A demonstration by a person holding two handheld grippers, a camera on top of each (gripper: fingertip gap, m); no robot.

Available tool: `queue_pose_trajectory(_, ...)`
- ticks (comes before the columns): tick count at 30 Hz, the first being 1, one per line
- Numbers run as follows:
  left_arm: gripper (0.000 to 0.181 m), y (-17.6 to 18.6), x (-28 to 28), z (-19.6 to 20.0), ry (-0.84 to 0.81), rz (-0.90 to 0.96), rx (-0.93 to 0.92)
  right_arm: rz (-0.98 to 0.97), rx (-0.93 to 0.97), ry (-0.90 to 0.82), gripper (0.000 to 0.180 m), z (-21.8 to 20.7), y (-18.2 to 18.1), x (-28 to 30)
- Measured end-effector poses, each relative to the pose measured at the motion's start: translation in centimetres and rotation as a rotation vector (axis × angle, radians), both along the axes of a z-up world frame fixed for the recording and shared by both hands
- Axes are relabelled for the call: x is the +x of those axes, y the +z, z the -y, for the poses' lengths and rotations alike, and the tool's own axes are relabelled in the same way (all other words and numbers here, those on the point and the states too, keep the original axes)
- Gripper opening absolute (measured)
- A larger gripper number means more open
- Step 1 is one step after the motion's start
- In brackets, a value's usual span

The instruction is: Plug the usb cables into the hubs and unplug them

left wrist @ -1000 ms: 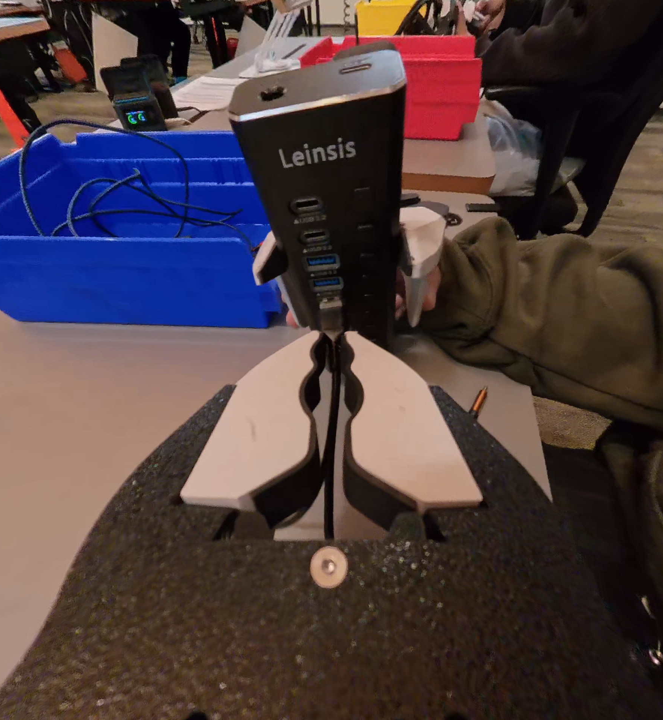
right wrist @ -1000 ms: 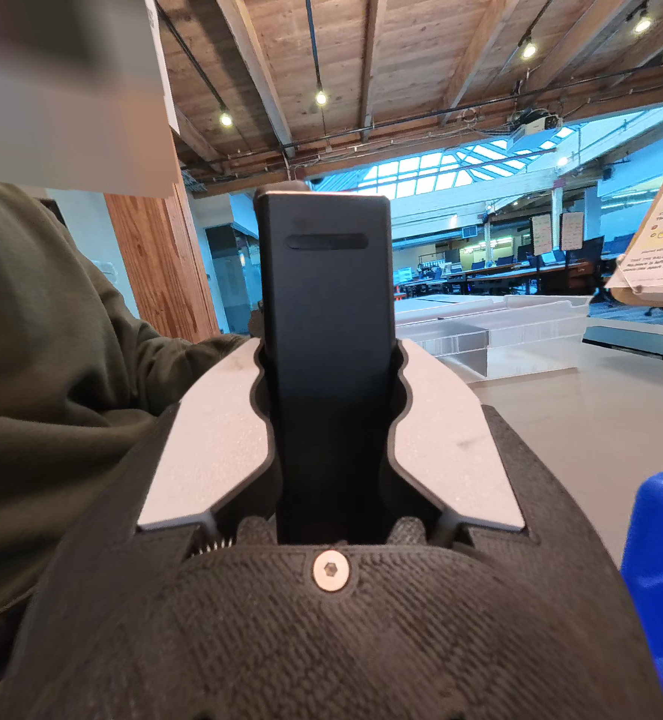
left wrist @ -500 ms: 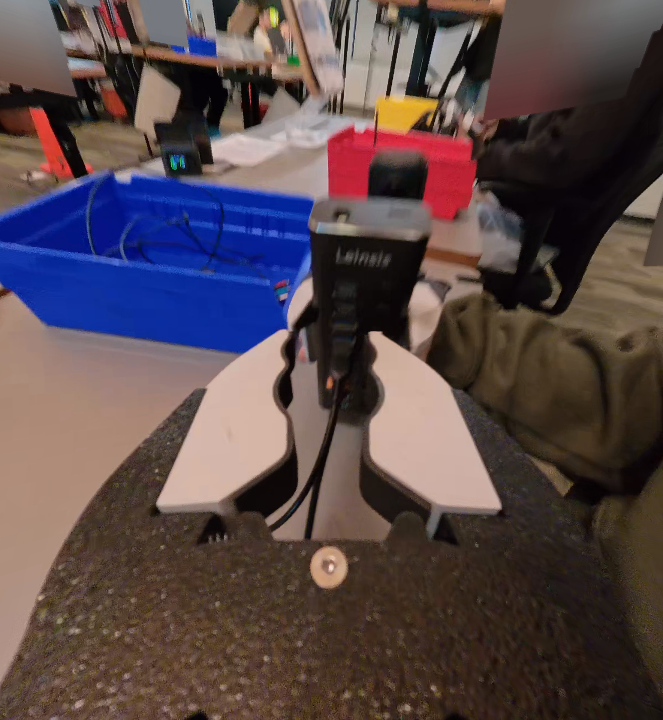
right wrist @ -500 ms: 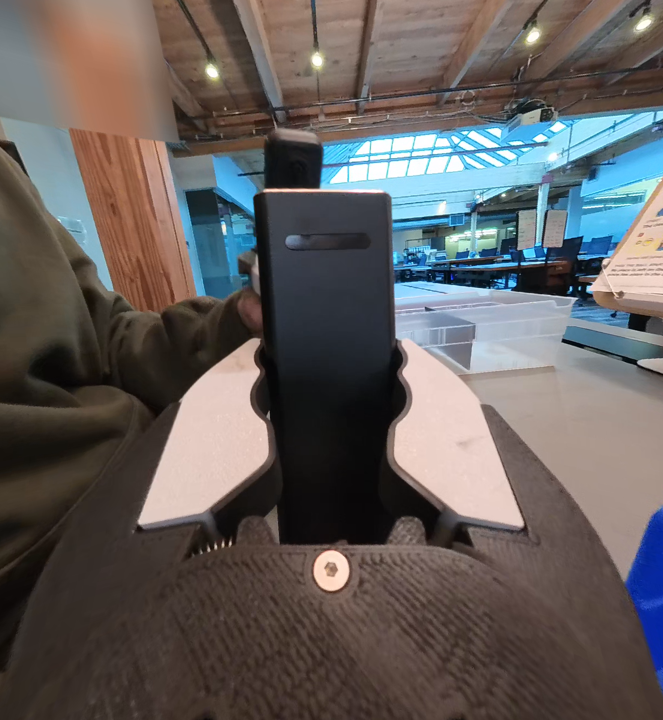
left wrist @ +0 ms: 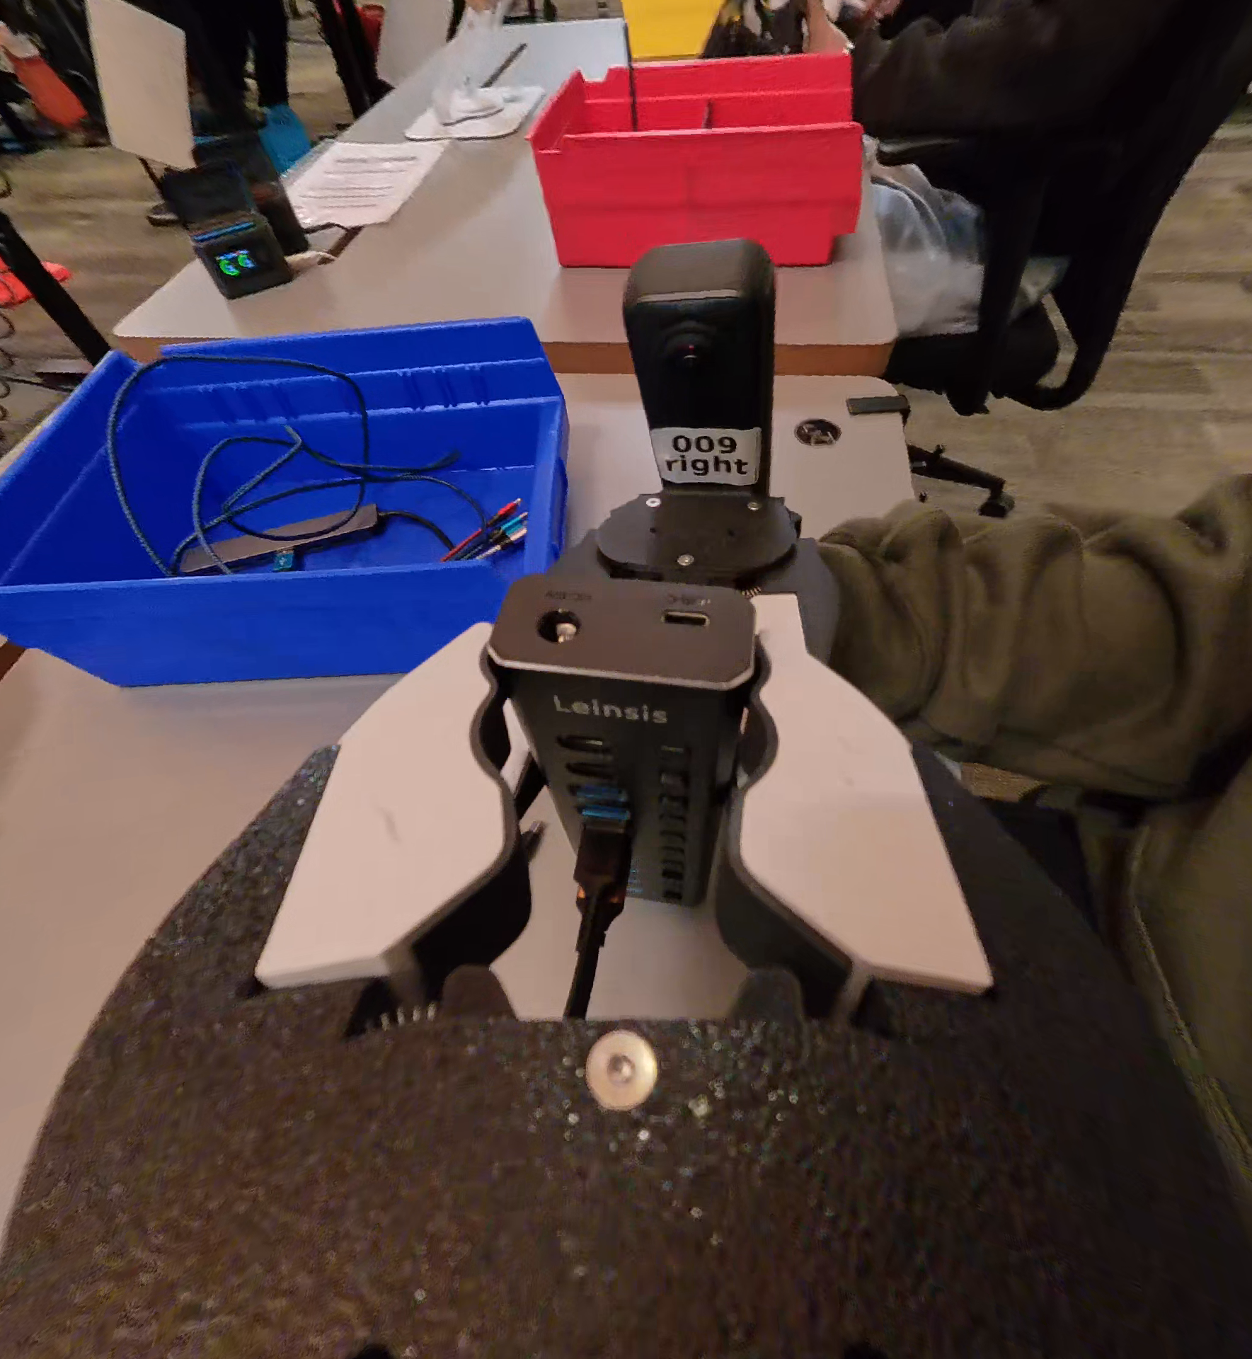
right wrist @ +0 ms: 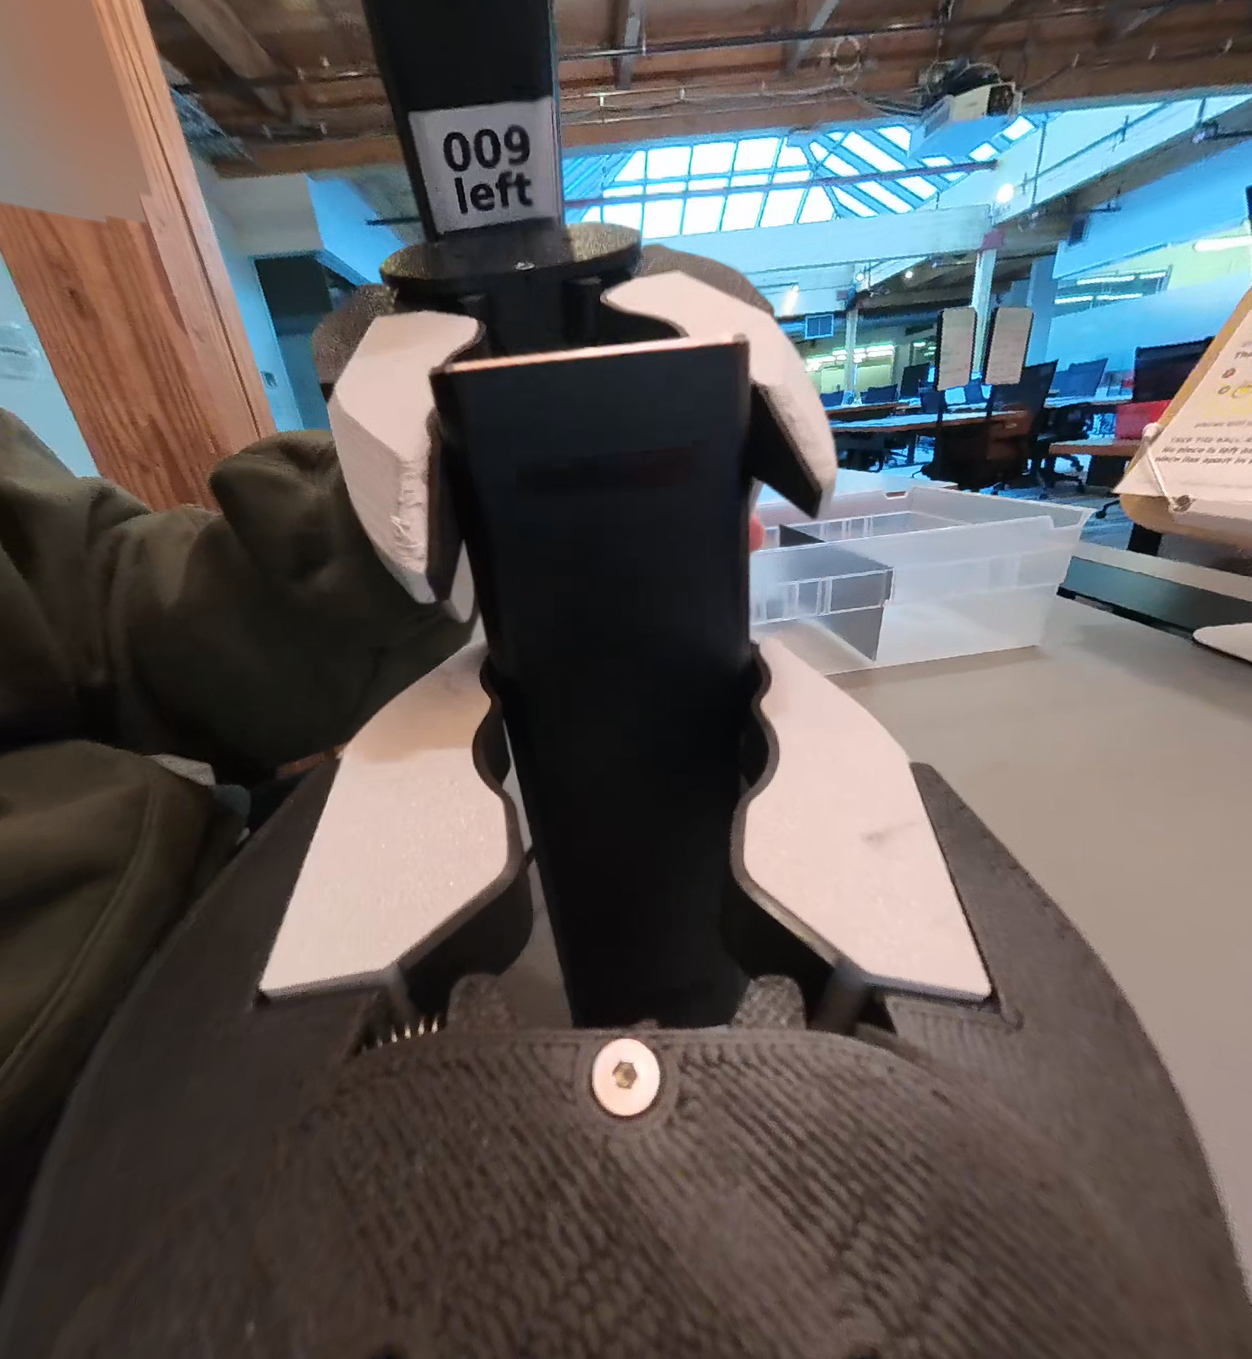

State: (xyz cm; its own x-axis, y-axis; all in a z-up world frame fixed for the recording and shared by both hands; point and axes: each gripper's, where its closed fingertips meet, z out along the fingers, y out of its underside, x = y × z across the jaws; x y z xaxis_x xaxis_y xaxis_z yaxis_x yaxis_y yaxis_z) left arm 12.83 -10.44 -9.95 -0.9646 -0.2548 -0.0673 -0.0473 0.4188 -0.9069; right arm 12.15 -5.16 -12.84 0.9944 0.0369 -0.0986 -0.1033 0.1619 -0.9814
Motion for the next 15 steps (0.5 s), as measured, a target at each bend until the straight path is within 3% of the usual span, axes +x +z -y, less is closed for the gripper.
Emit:
queue_pose_trajectory(3, 0.060, 0.3, 0.1, -0.9, -0.032, 0.022, 0.038, -0.014, -0.035, -0.020, 0.069, -0.8, -0.5, 0.2)
queue_pose_trajectory(11, 0.060, 1.9, 0.4, -1.8, -0.044, -0.009, 0.000, -0.006, -0.109, -0.079, 0.065, -2.8, -1.4, 0.6)
queue_pose_trajectory(15, 0.060, 1.3, -0.2, -2.1, -0.101, 0.005, 0.095, 0.038, -0.160, -0.089, 0.065, -3.5, -2.0, 0.3)
